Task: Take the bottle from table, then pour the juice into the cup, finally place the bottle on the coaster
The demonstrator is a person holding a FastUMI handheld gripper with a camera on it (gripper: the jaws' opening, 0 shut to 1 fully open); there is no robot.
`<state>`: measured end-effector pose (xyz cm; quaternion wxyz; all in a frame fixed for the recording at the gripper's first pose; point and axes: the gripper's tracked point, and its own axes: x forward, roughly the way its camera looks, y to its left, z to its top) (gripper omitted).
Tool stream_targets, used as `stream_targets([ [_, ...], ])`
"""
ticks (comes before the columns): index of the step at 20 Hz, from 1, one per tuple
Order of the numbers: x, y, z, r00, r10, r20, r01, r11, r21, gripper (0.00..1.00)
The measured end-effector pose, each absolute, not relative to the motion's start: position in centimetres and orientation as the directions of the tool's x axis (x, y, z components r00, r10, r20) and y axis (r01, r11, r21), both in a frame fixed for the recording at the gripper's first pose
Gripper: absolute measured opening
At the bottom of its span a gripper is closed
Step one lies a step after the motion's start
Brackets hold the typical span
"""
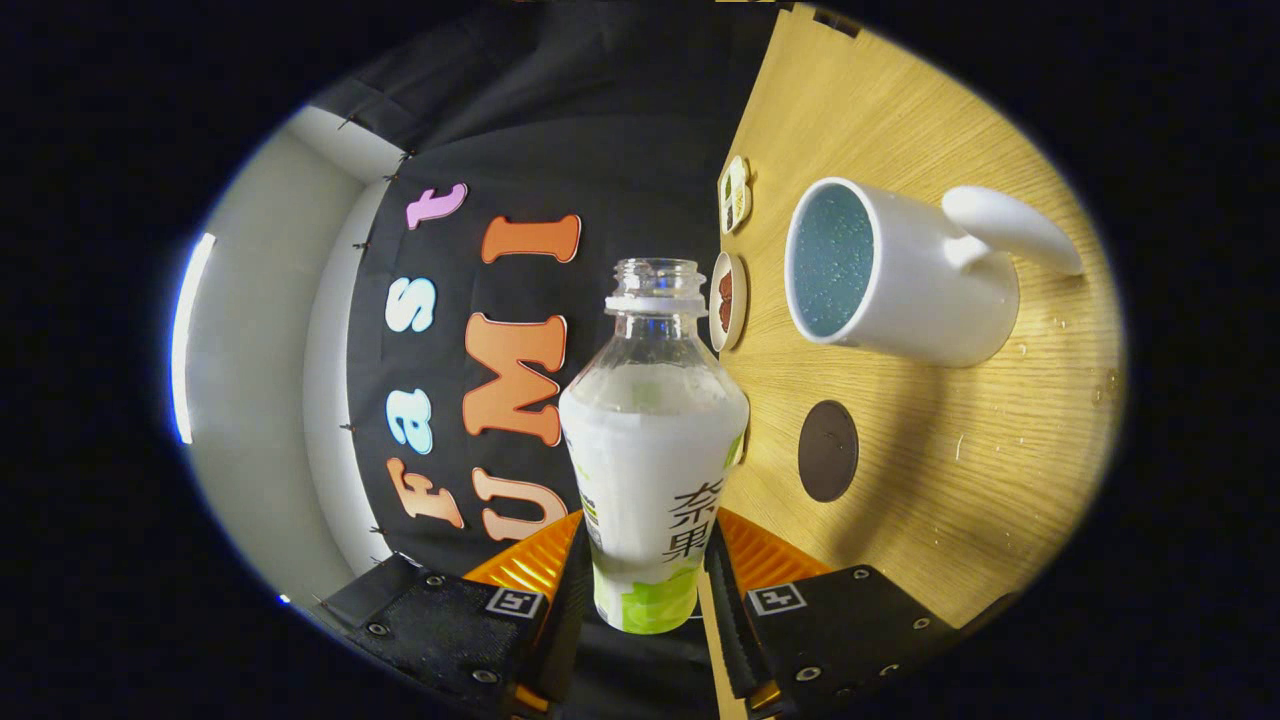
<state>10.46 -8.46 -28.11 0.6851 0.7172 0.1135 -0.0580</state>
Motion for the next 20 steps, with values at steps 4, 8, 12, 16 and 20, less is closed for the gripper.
stream_targets([
  [4, 10.5, -8.5, -28.0, 0.970, 0.087, -0.226, 0.234, -0.088, 0.968, 0.59],
  [8, 10.7, -8.8, -27.8, 0.970, 0.096, -0.222, 0.234, -0.135, 0.963, 0.59],
  [12, 10.8, -9.1, -27.7, 0.971, 0.091, -0.220, 0.233, -0.174, 0.957, 0.59],
  [16, 11.9, -9.3, -27.7, 0.972, 0.089, -0.219, 0.232, -0.185, 0.955, 0.59],
  [20, 12.0, -9.5, -27.6, 0.973, 0.083, -0.216, 0.229, -0.194, 0.954, 0.59],
])
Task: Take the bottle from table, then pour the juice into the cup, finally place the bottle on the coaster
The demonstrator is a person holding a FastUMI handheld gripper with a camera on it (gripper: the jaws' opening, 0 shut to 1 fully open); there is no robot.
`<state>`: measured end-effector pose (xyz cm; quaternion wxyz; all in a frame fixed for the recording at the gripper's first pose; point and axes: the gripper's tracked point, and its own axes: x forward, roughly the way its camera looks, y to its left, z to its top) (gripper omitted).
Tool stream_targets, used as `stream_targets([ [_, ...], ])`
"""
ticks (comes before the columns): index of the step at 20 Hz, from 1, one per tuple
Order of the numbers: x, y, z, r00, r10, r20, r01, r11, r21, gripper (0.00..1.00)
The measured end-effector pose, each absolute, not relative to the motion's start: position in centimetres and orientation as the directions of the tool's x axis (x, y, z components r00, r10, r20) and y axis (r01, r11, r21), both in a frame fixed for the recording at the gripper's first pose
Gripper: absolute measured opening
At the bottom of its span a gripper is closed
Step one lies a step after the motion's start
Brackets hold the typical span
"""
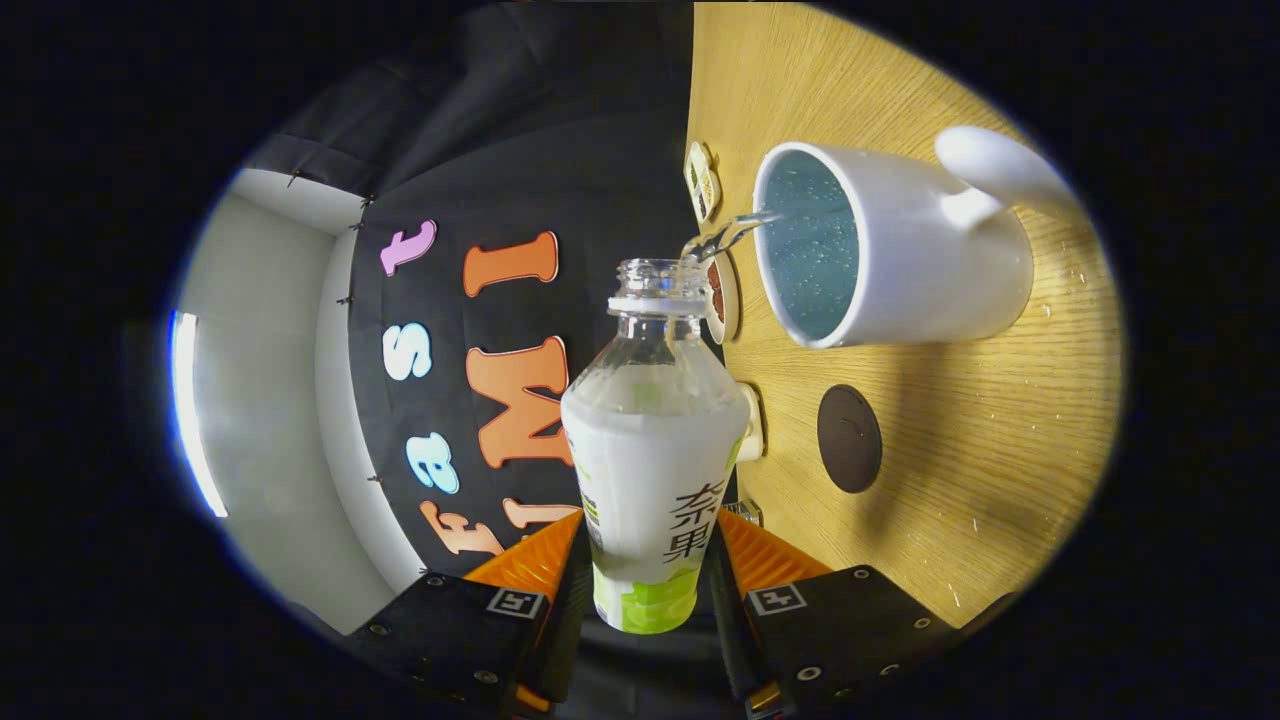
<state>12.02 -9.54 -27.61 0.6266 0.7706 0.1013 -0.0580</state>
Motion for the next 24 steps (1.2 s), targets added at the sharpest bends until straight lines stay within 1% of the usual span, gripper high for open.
stream_targets([
  [24, 12.7, -11.3, -26.1, 0.984, 0.035, -0.177, 0.179, -0.303, 0.936, 0.59],
])
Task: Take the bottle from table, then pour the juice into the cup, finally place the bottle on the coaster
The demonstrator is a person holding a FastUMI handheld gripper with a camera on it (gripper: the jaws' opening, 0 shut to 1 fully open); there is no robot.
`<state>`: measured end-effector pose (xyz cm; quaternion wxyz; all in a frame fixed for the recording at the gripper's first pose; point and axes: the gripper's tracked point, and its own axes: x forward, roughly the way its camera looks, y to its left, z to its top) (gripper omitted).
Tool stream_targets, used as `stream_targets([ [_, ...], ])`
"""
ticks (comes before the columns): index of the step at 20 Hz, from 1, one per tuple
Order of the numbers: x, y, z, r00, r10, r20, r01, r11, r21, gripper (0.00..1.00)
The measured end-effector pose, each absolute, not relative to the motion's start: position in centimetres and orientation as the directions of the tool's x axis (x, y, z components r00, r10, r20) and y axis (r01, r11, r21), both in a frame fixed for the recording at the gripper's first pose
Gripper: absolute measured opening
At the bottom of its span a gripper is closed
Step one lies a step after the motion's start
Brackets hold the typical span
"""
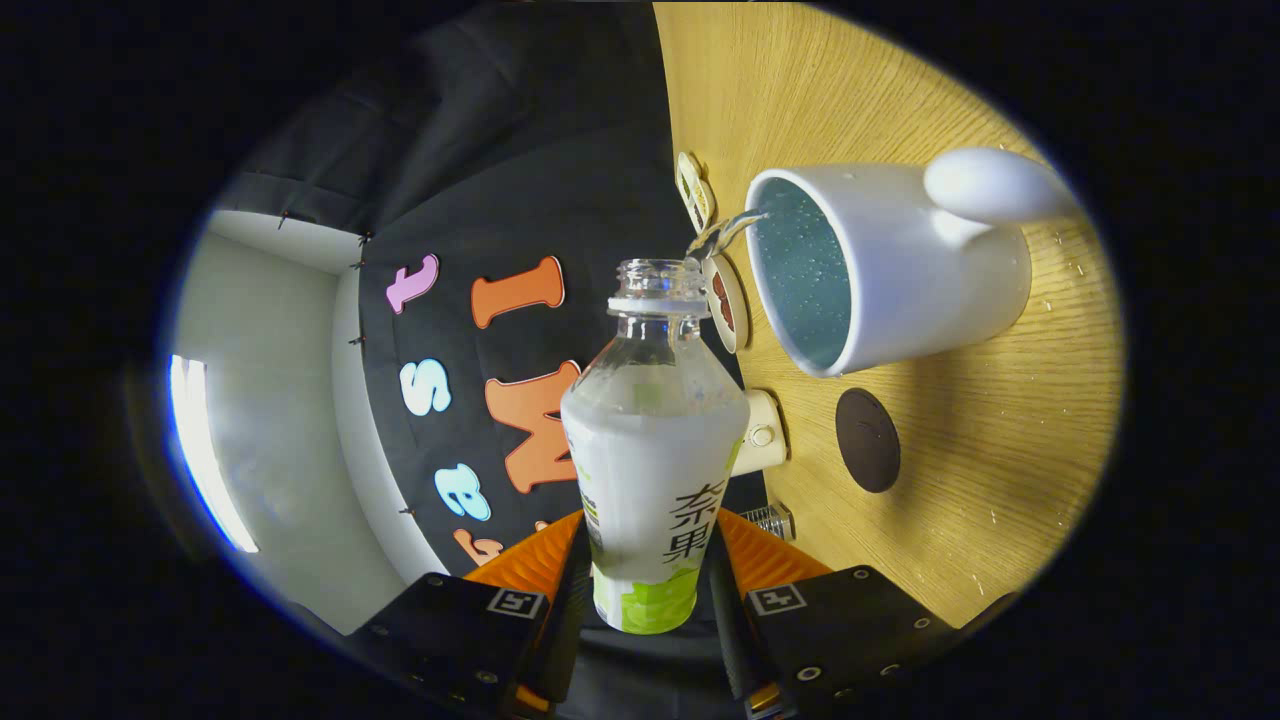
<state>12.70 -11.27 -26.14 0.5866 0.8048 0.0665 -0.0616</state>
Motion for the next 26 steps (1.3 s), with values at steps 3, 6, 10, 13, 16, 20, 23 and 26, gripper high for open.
stream_targets([
  [3, 12.7, -11.5, -26.1, 0.984, 0.030, -0.175, 0.176, -0.311, 0.934, 0.59],
  [6, 12.6, -11.6, -26.1, 0.984, 0.026, -0.175, 0.174, -0.326, 0.929, 0.59],
  [10, 12.6, -11.5, -25.7, 0.985, 0.026, -0.170, 0.168, -0.346, 0.923, 0.59],
  [13, 12.7, -11.7, -25.5, 0.986, 0.019, -0.163, 0.159, -0.360, 0.919, 0.59],
  [16, 12.7, -12.0, -25.1, 0.987, 0.010, -0.157, 0.149, -0.378, 0.914, 0.59],
  [20, 12.9, -12.3, -24.4, 0.988, 0.004, -0.152, 0.140, -0.408, 0.902, 0.59],
  [23, 12.7, -12.2, -24.0, 0.989, -0.002, -0.147, 0.132, -0.429, 0.893, 0.59],
  [26, 12.7, -12.7, -24.1, 0.988, -0.014, -0.151, 0.128, -0.454, 0.882, 0.59],
])
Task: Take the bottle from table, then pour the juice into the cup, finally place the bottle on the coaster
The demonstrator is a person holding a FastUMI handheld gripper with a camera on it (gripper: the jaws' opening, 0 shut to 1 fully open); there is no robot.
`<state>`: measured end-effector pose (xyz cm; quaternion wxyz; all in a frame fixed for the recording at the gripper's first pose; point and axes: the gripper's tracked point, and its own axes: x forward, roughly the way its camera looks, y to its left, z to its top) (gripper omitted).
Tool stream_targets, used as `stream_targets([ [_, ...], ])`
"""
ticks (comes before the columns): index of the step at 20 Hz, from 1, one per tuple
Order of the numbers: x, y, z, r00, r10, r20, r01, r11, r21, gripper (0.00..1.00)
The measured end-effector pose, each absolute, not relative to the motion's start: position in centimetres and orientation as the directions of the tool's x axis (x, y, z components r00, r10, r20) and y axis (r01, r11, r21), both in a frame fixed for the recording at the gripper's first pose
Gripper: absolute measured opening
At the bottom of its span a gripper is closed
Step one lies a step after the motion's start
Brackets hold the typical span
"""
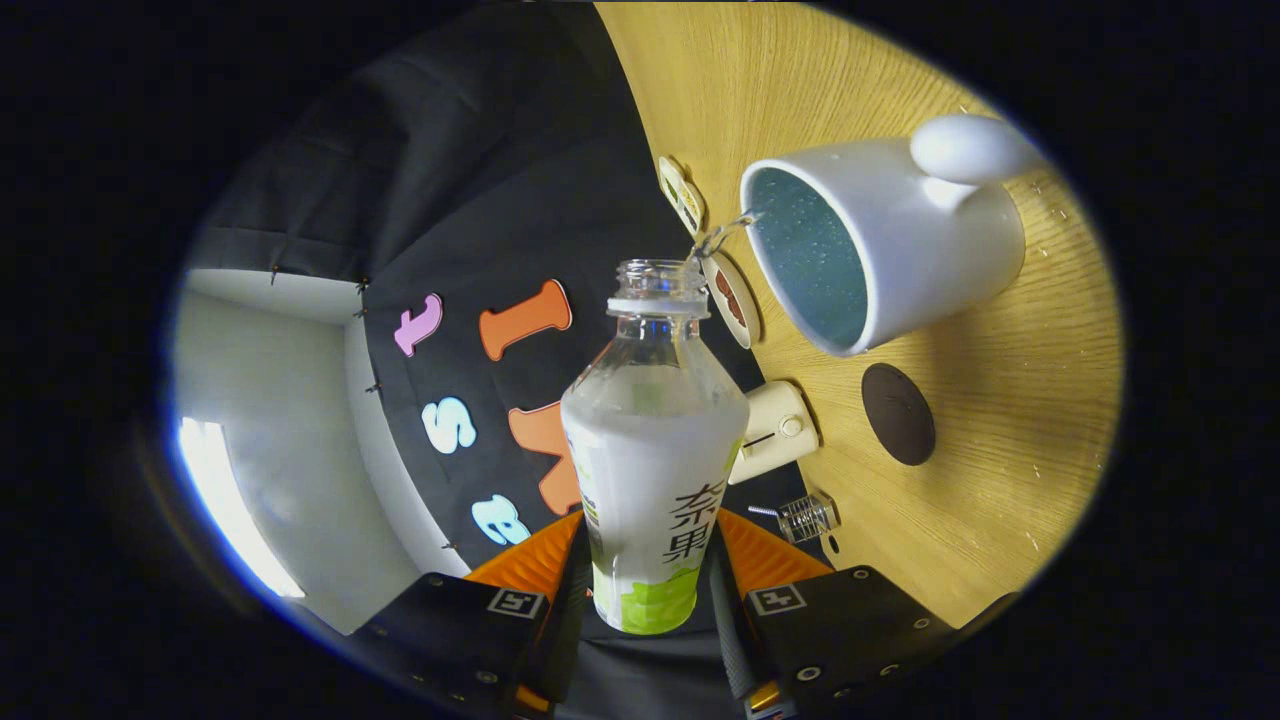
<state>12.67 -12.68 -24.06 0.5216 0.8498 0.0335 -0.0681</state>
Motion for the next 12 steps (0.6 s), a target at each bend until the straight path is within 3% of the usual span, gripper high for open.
stream_targets([
  [12, 13.5, -13.2, -23.2, 0.989, -0.036, -0.147, 0.104, -0.541, 0.834, 0.59],
])
